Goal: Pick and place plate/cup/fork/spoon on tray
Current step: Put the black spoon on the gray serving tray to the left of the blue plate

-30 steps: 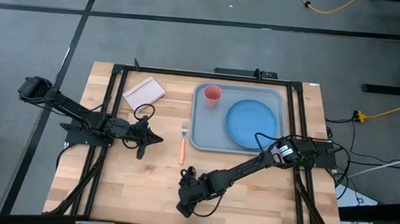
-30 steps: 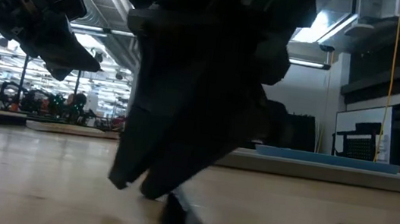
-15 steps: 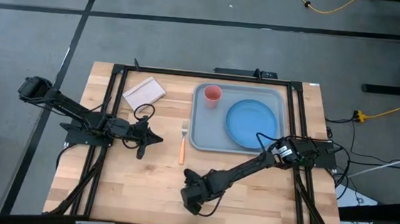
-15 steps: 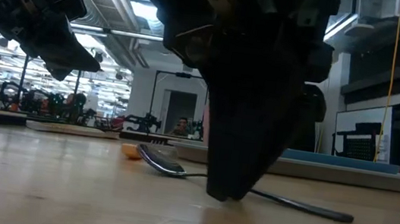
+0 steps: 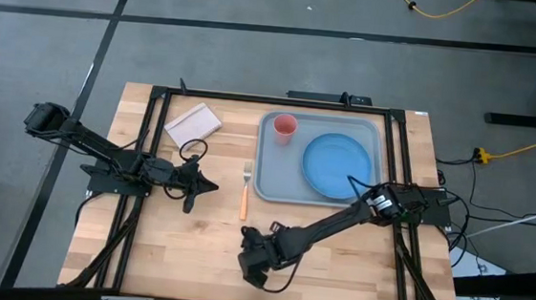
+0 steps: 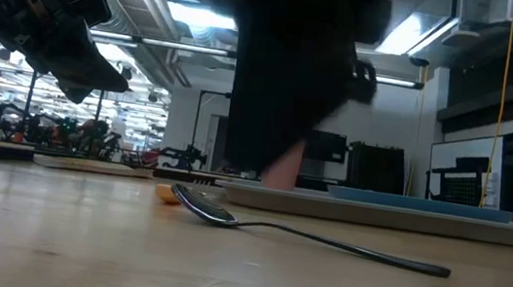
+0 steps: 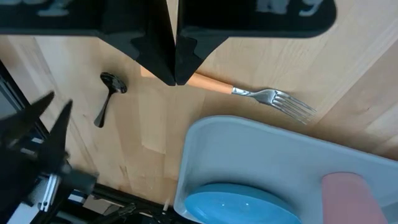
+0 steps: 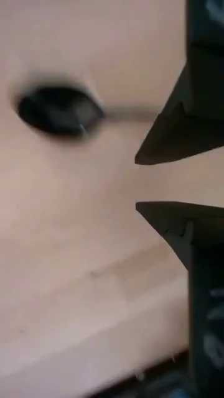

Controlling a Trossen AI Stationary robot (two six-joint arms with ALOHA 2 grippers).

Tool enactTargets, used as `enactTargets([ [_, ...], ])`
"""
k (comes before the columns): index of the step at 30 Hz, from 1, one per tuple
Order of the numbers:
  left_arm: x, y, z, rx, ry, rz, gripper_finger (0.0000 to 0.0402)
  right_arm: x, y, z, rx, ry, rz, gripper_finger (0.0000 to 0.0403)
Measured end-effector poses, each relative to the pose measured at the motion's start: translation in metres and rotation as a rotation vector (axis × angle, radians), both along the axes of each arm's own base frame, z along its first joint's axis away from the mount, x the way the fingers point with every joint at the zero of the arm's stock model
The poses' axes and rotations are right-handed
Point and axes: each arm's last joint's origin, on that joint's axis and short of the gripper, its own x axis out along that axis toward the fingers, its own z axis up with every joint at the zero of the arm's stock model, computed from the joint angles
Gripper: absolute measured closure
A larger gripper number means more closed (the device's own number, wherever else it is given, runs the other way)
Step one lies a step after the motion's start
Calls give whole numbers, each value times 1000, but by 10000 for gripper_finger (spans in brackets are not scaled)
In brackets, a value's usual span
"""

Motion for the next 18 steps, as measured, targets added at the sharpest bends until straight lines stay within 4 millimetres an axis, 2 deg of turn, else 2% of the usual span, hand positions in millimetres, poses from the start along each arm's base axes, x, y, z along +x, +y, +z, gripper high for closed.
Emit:
enactTargets([
  [3, 0, 0, 0, 1, 2, 0, 401, -1, -4, 16, -127, -10, 1, 291],
  [5, 0, 0, 0, 1, 3, 0, 401, -5, -7, 18, -185, 11, 9, 291],
  [13, 0, 0, -1, 3, 10, 0, 401, -14, -25, 0, -274, 168, 52, 291],
  [18, -1, 0, -2, 5, 18, 0, 401, -7, -38, 0, -240, 179, 89, 291],
])
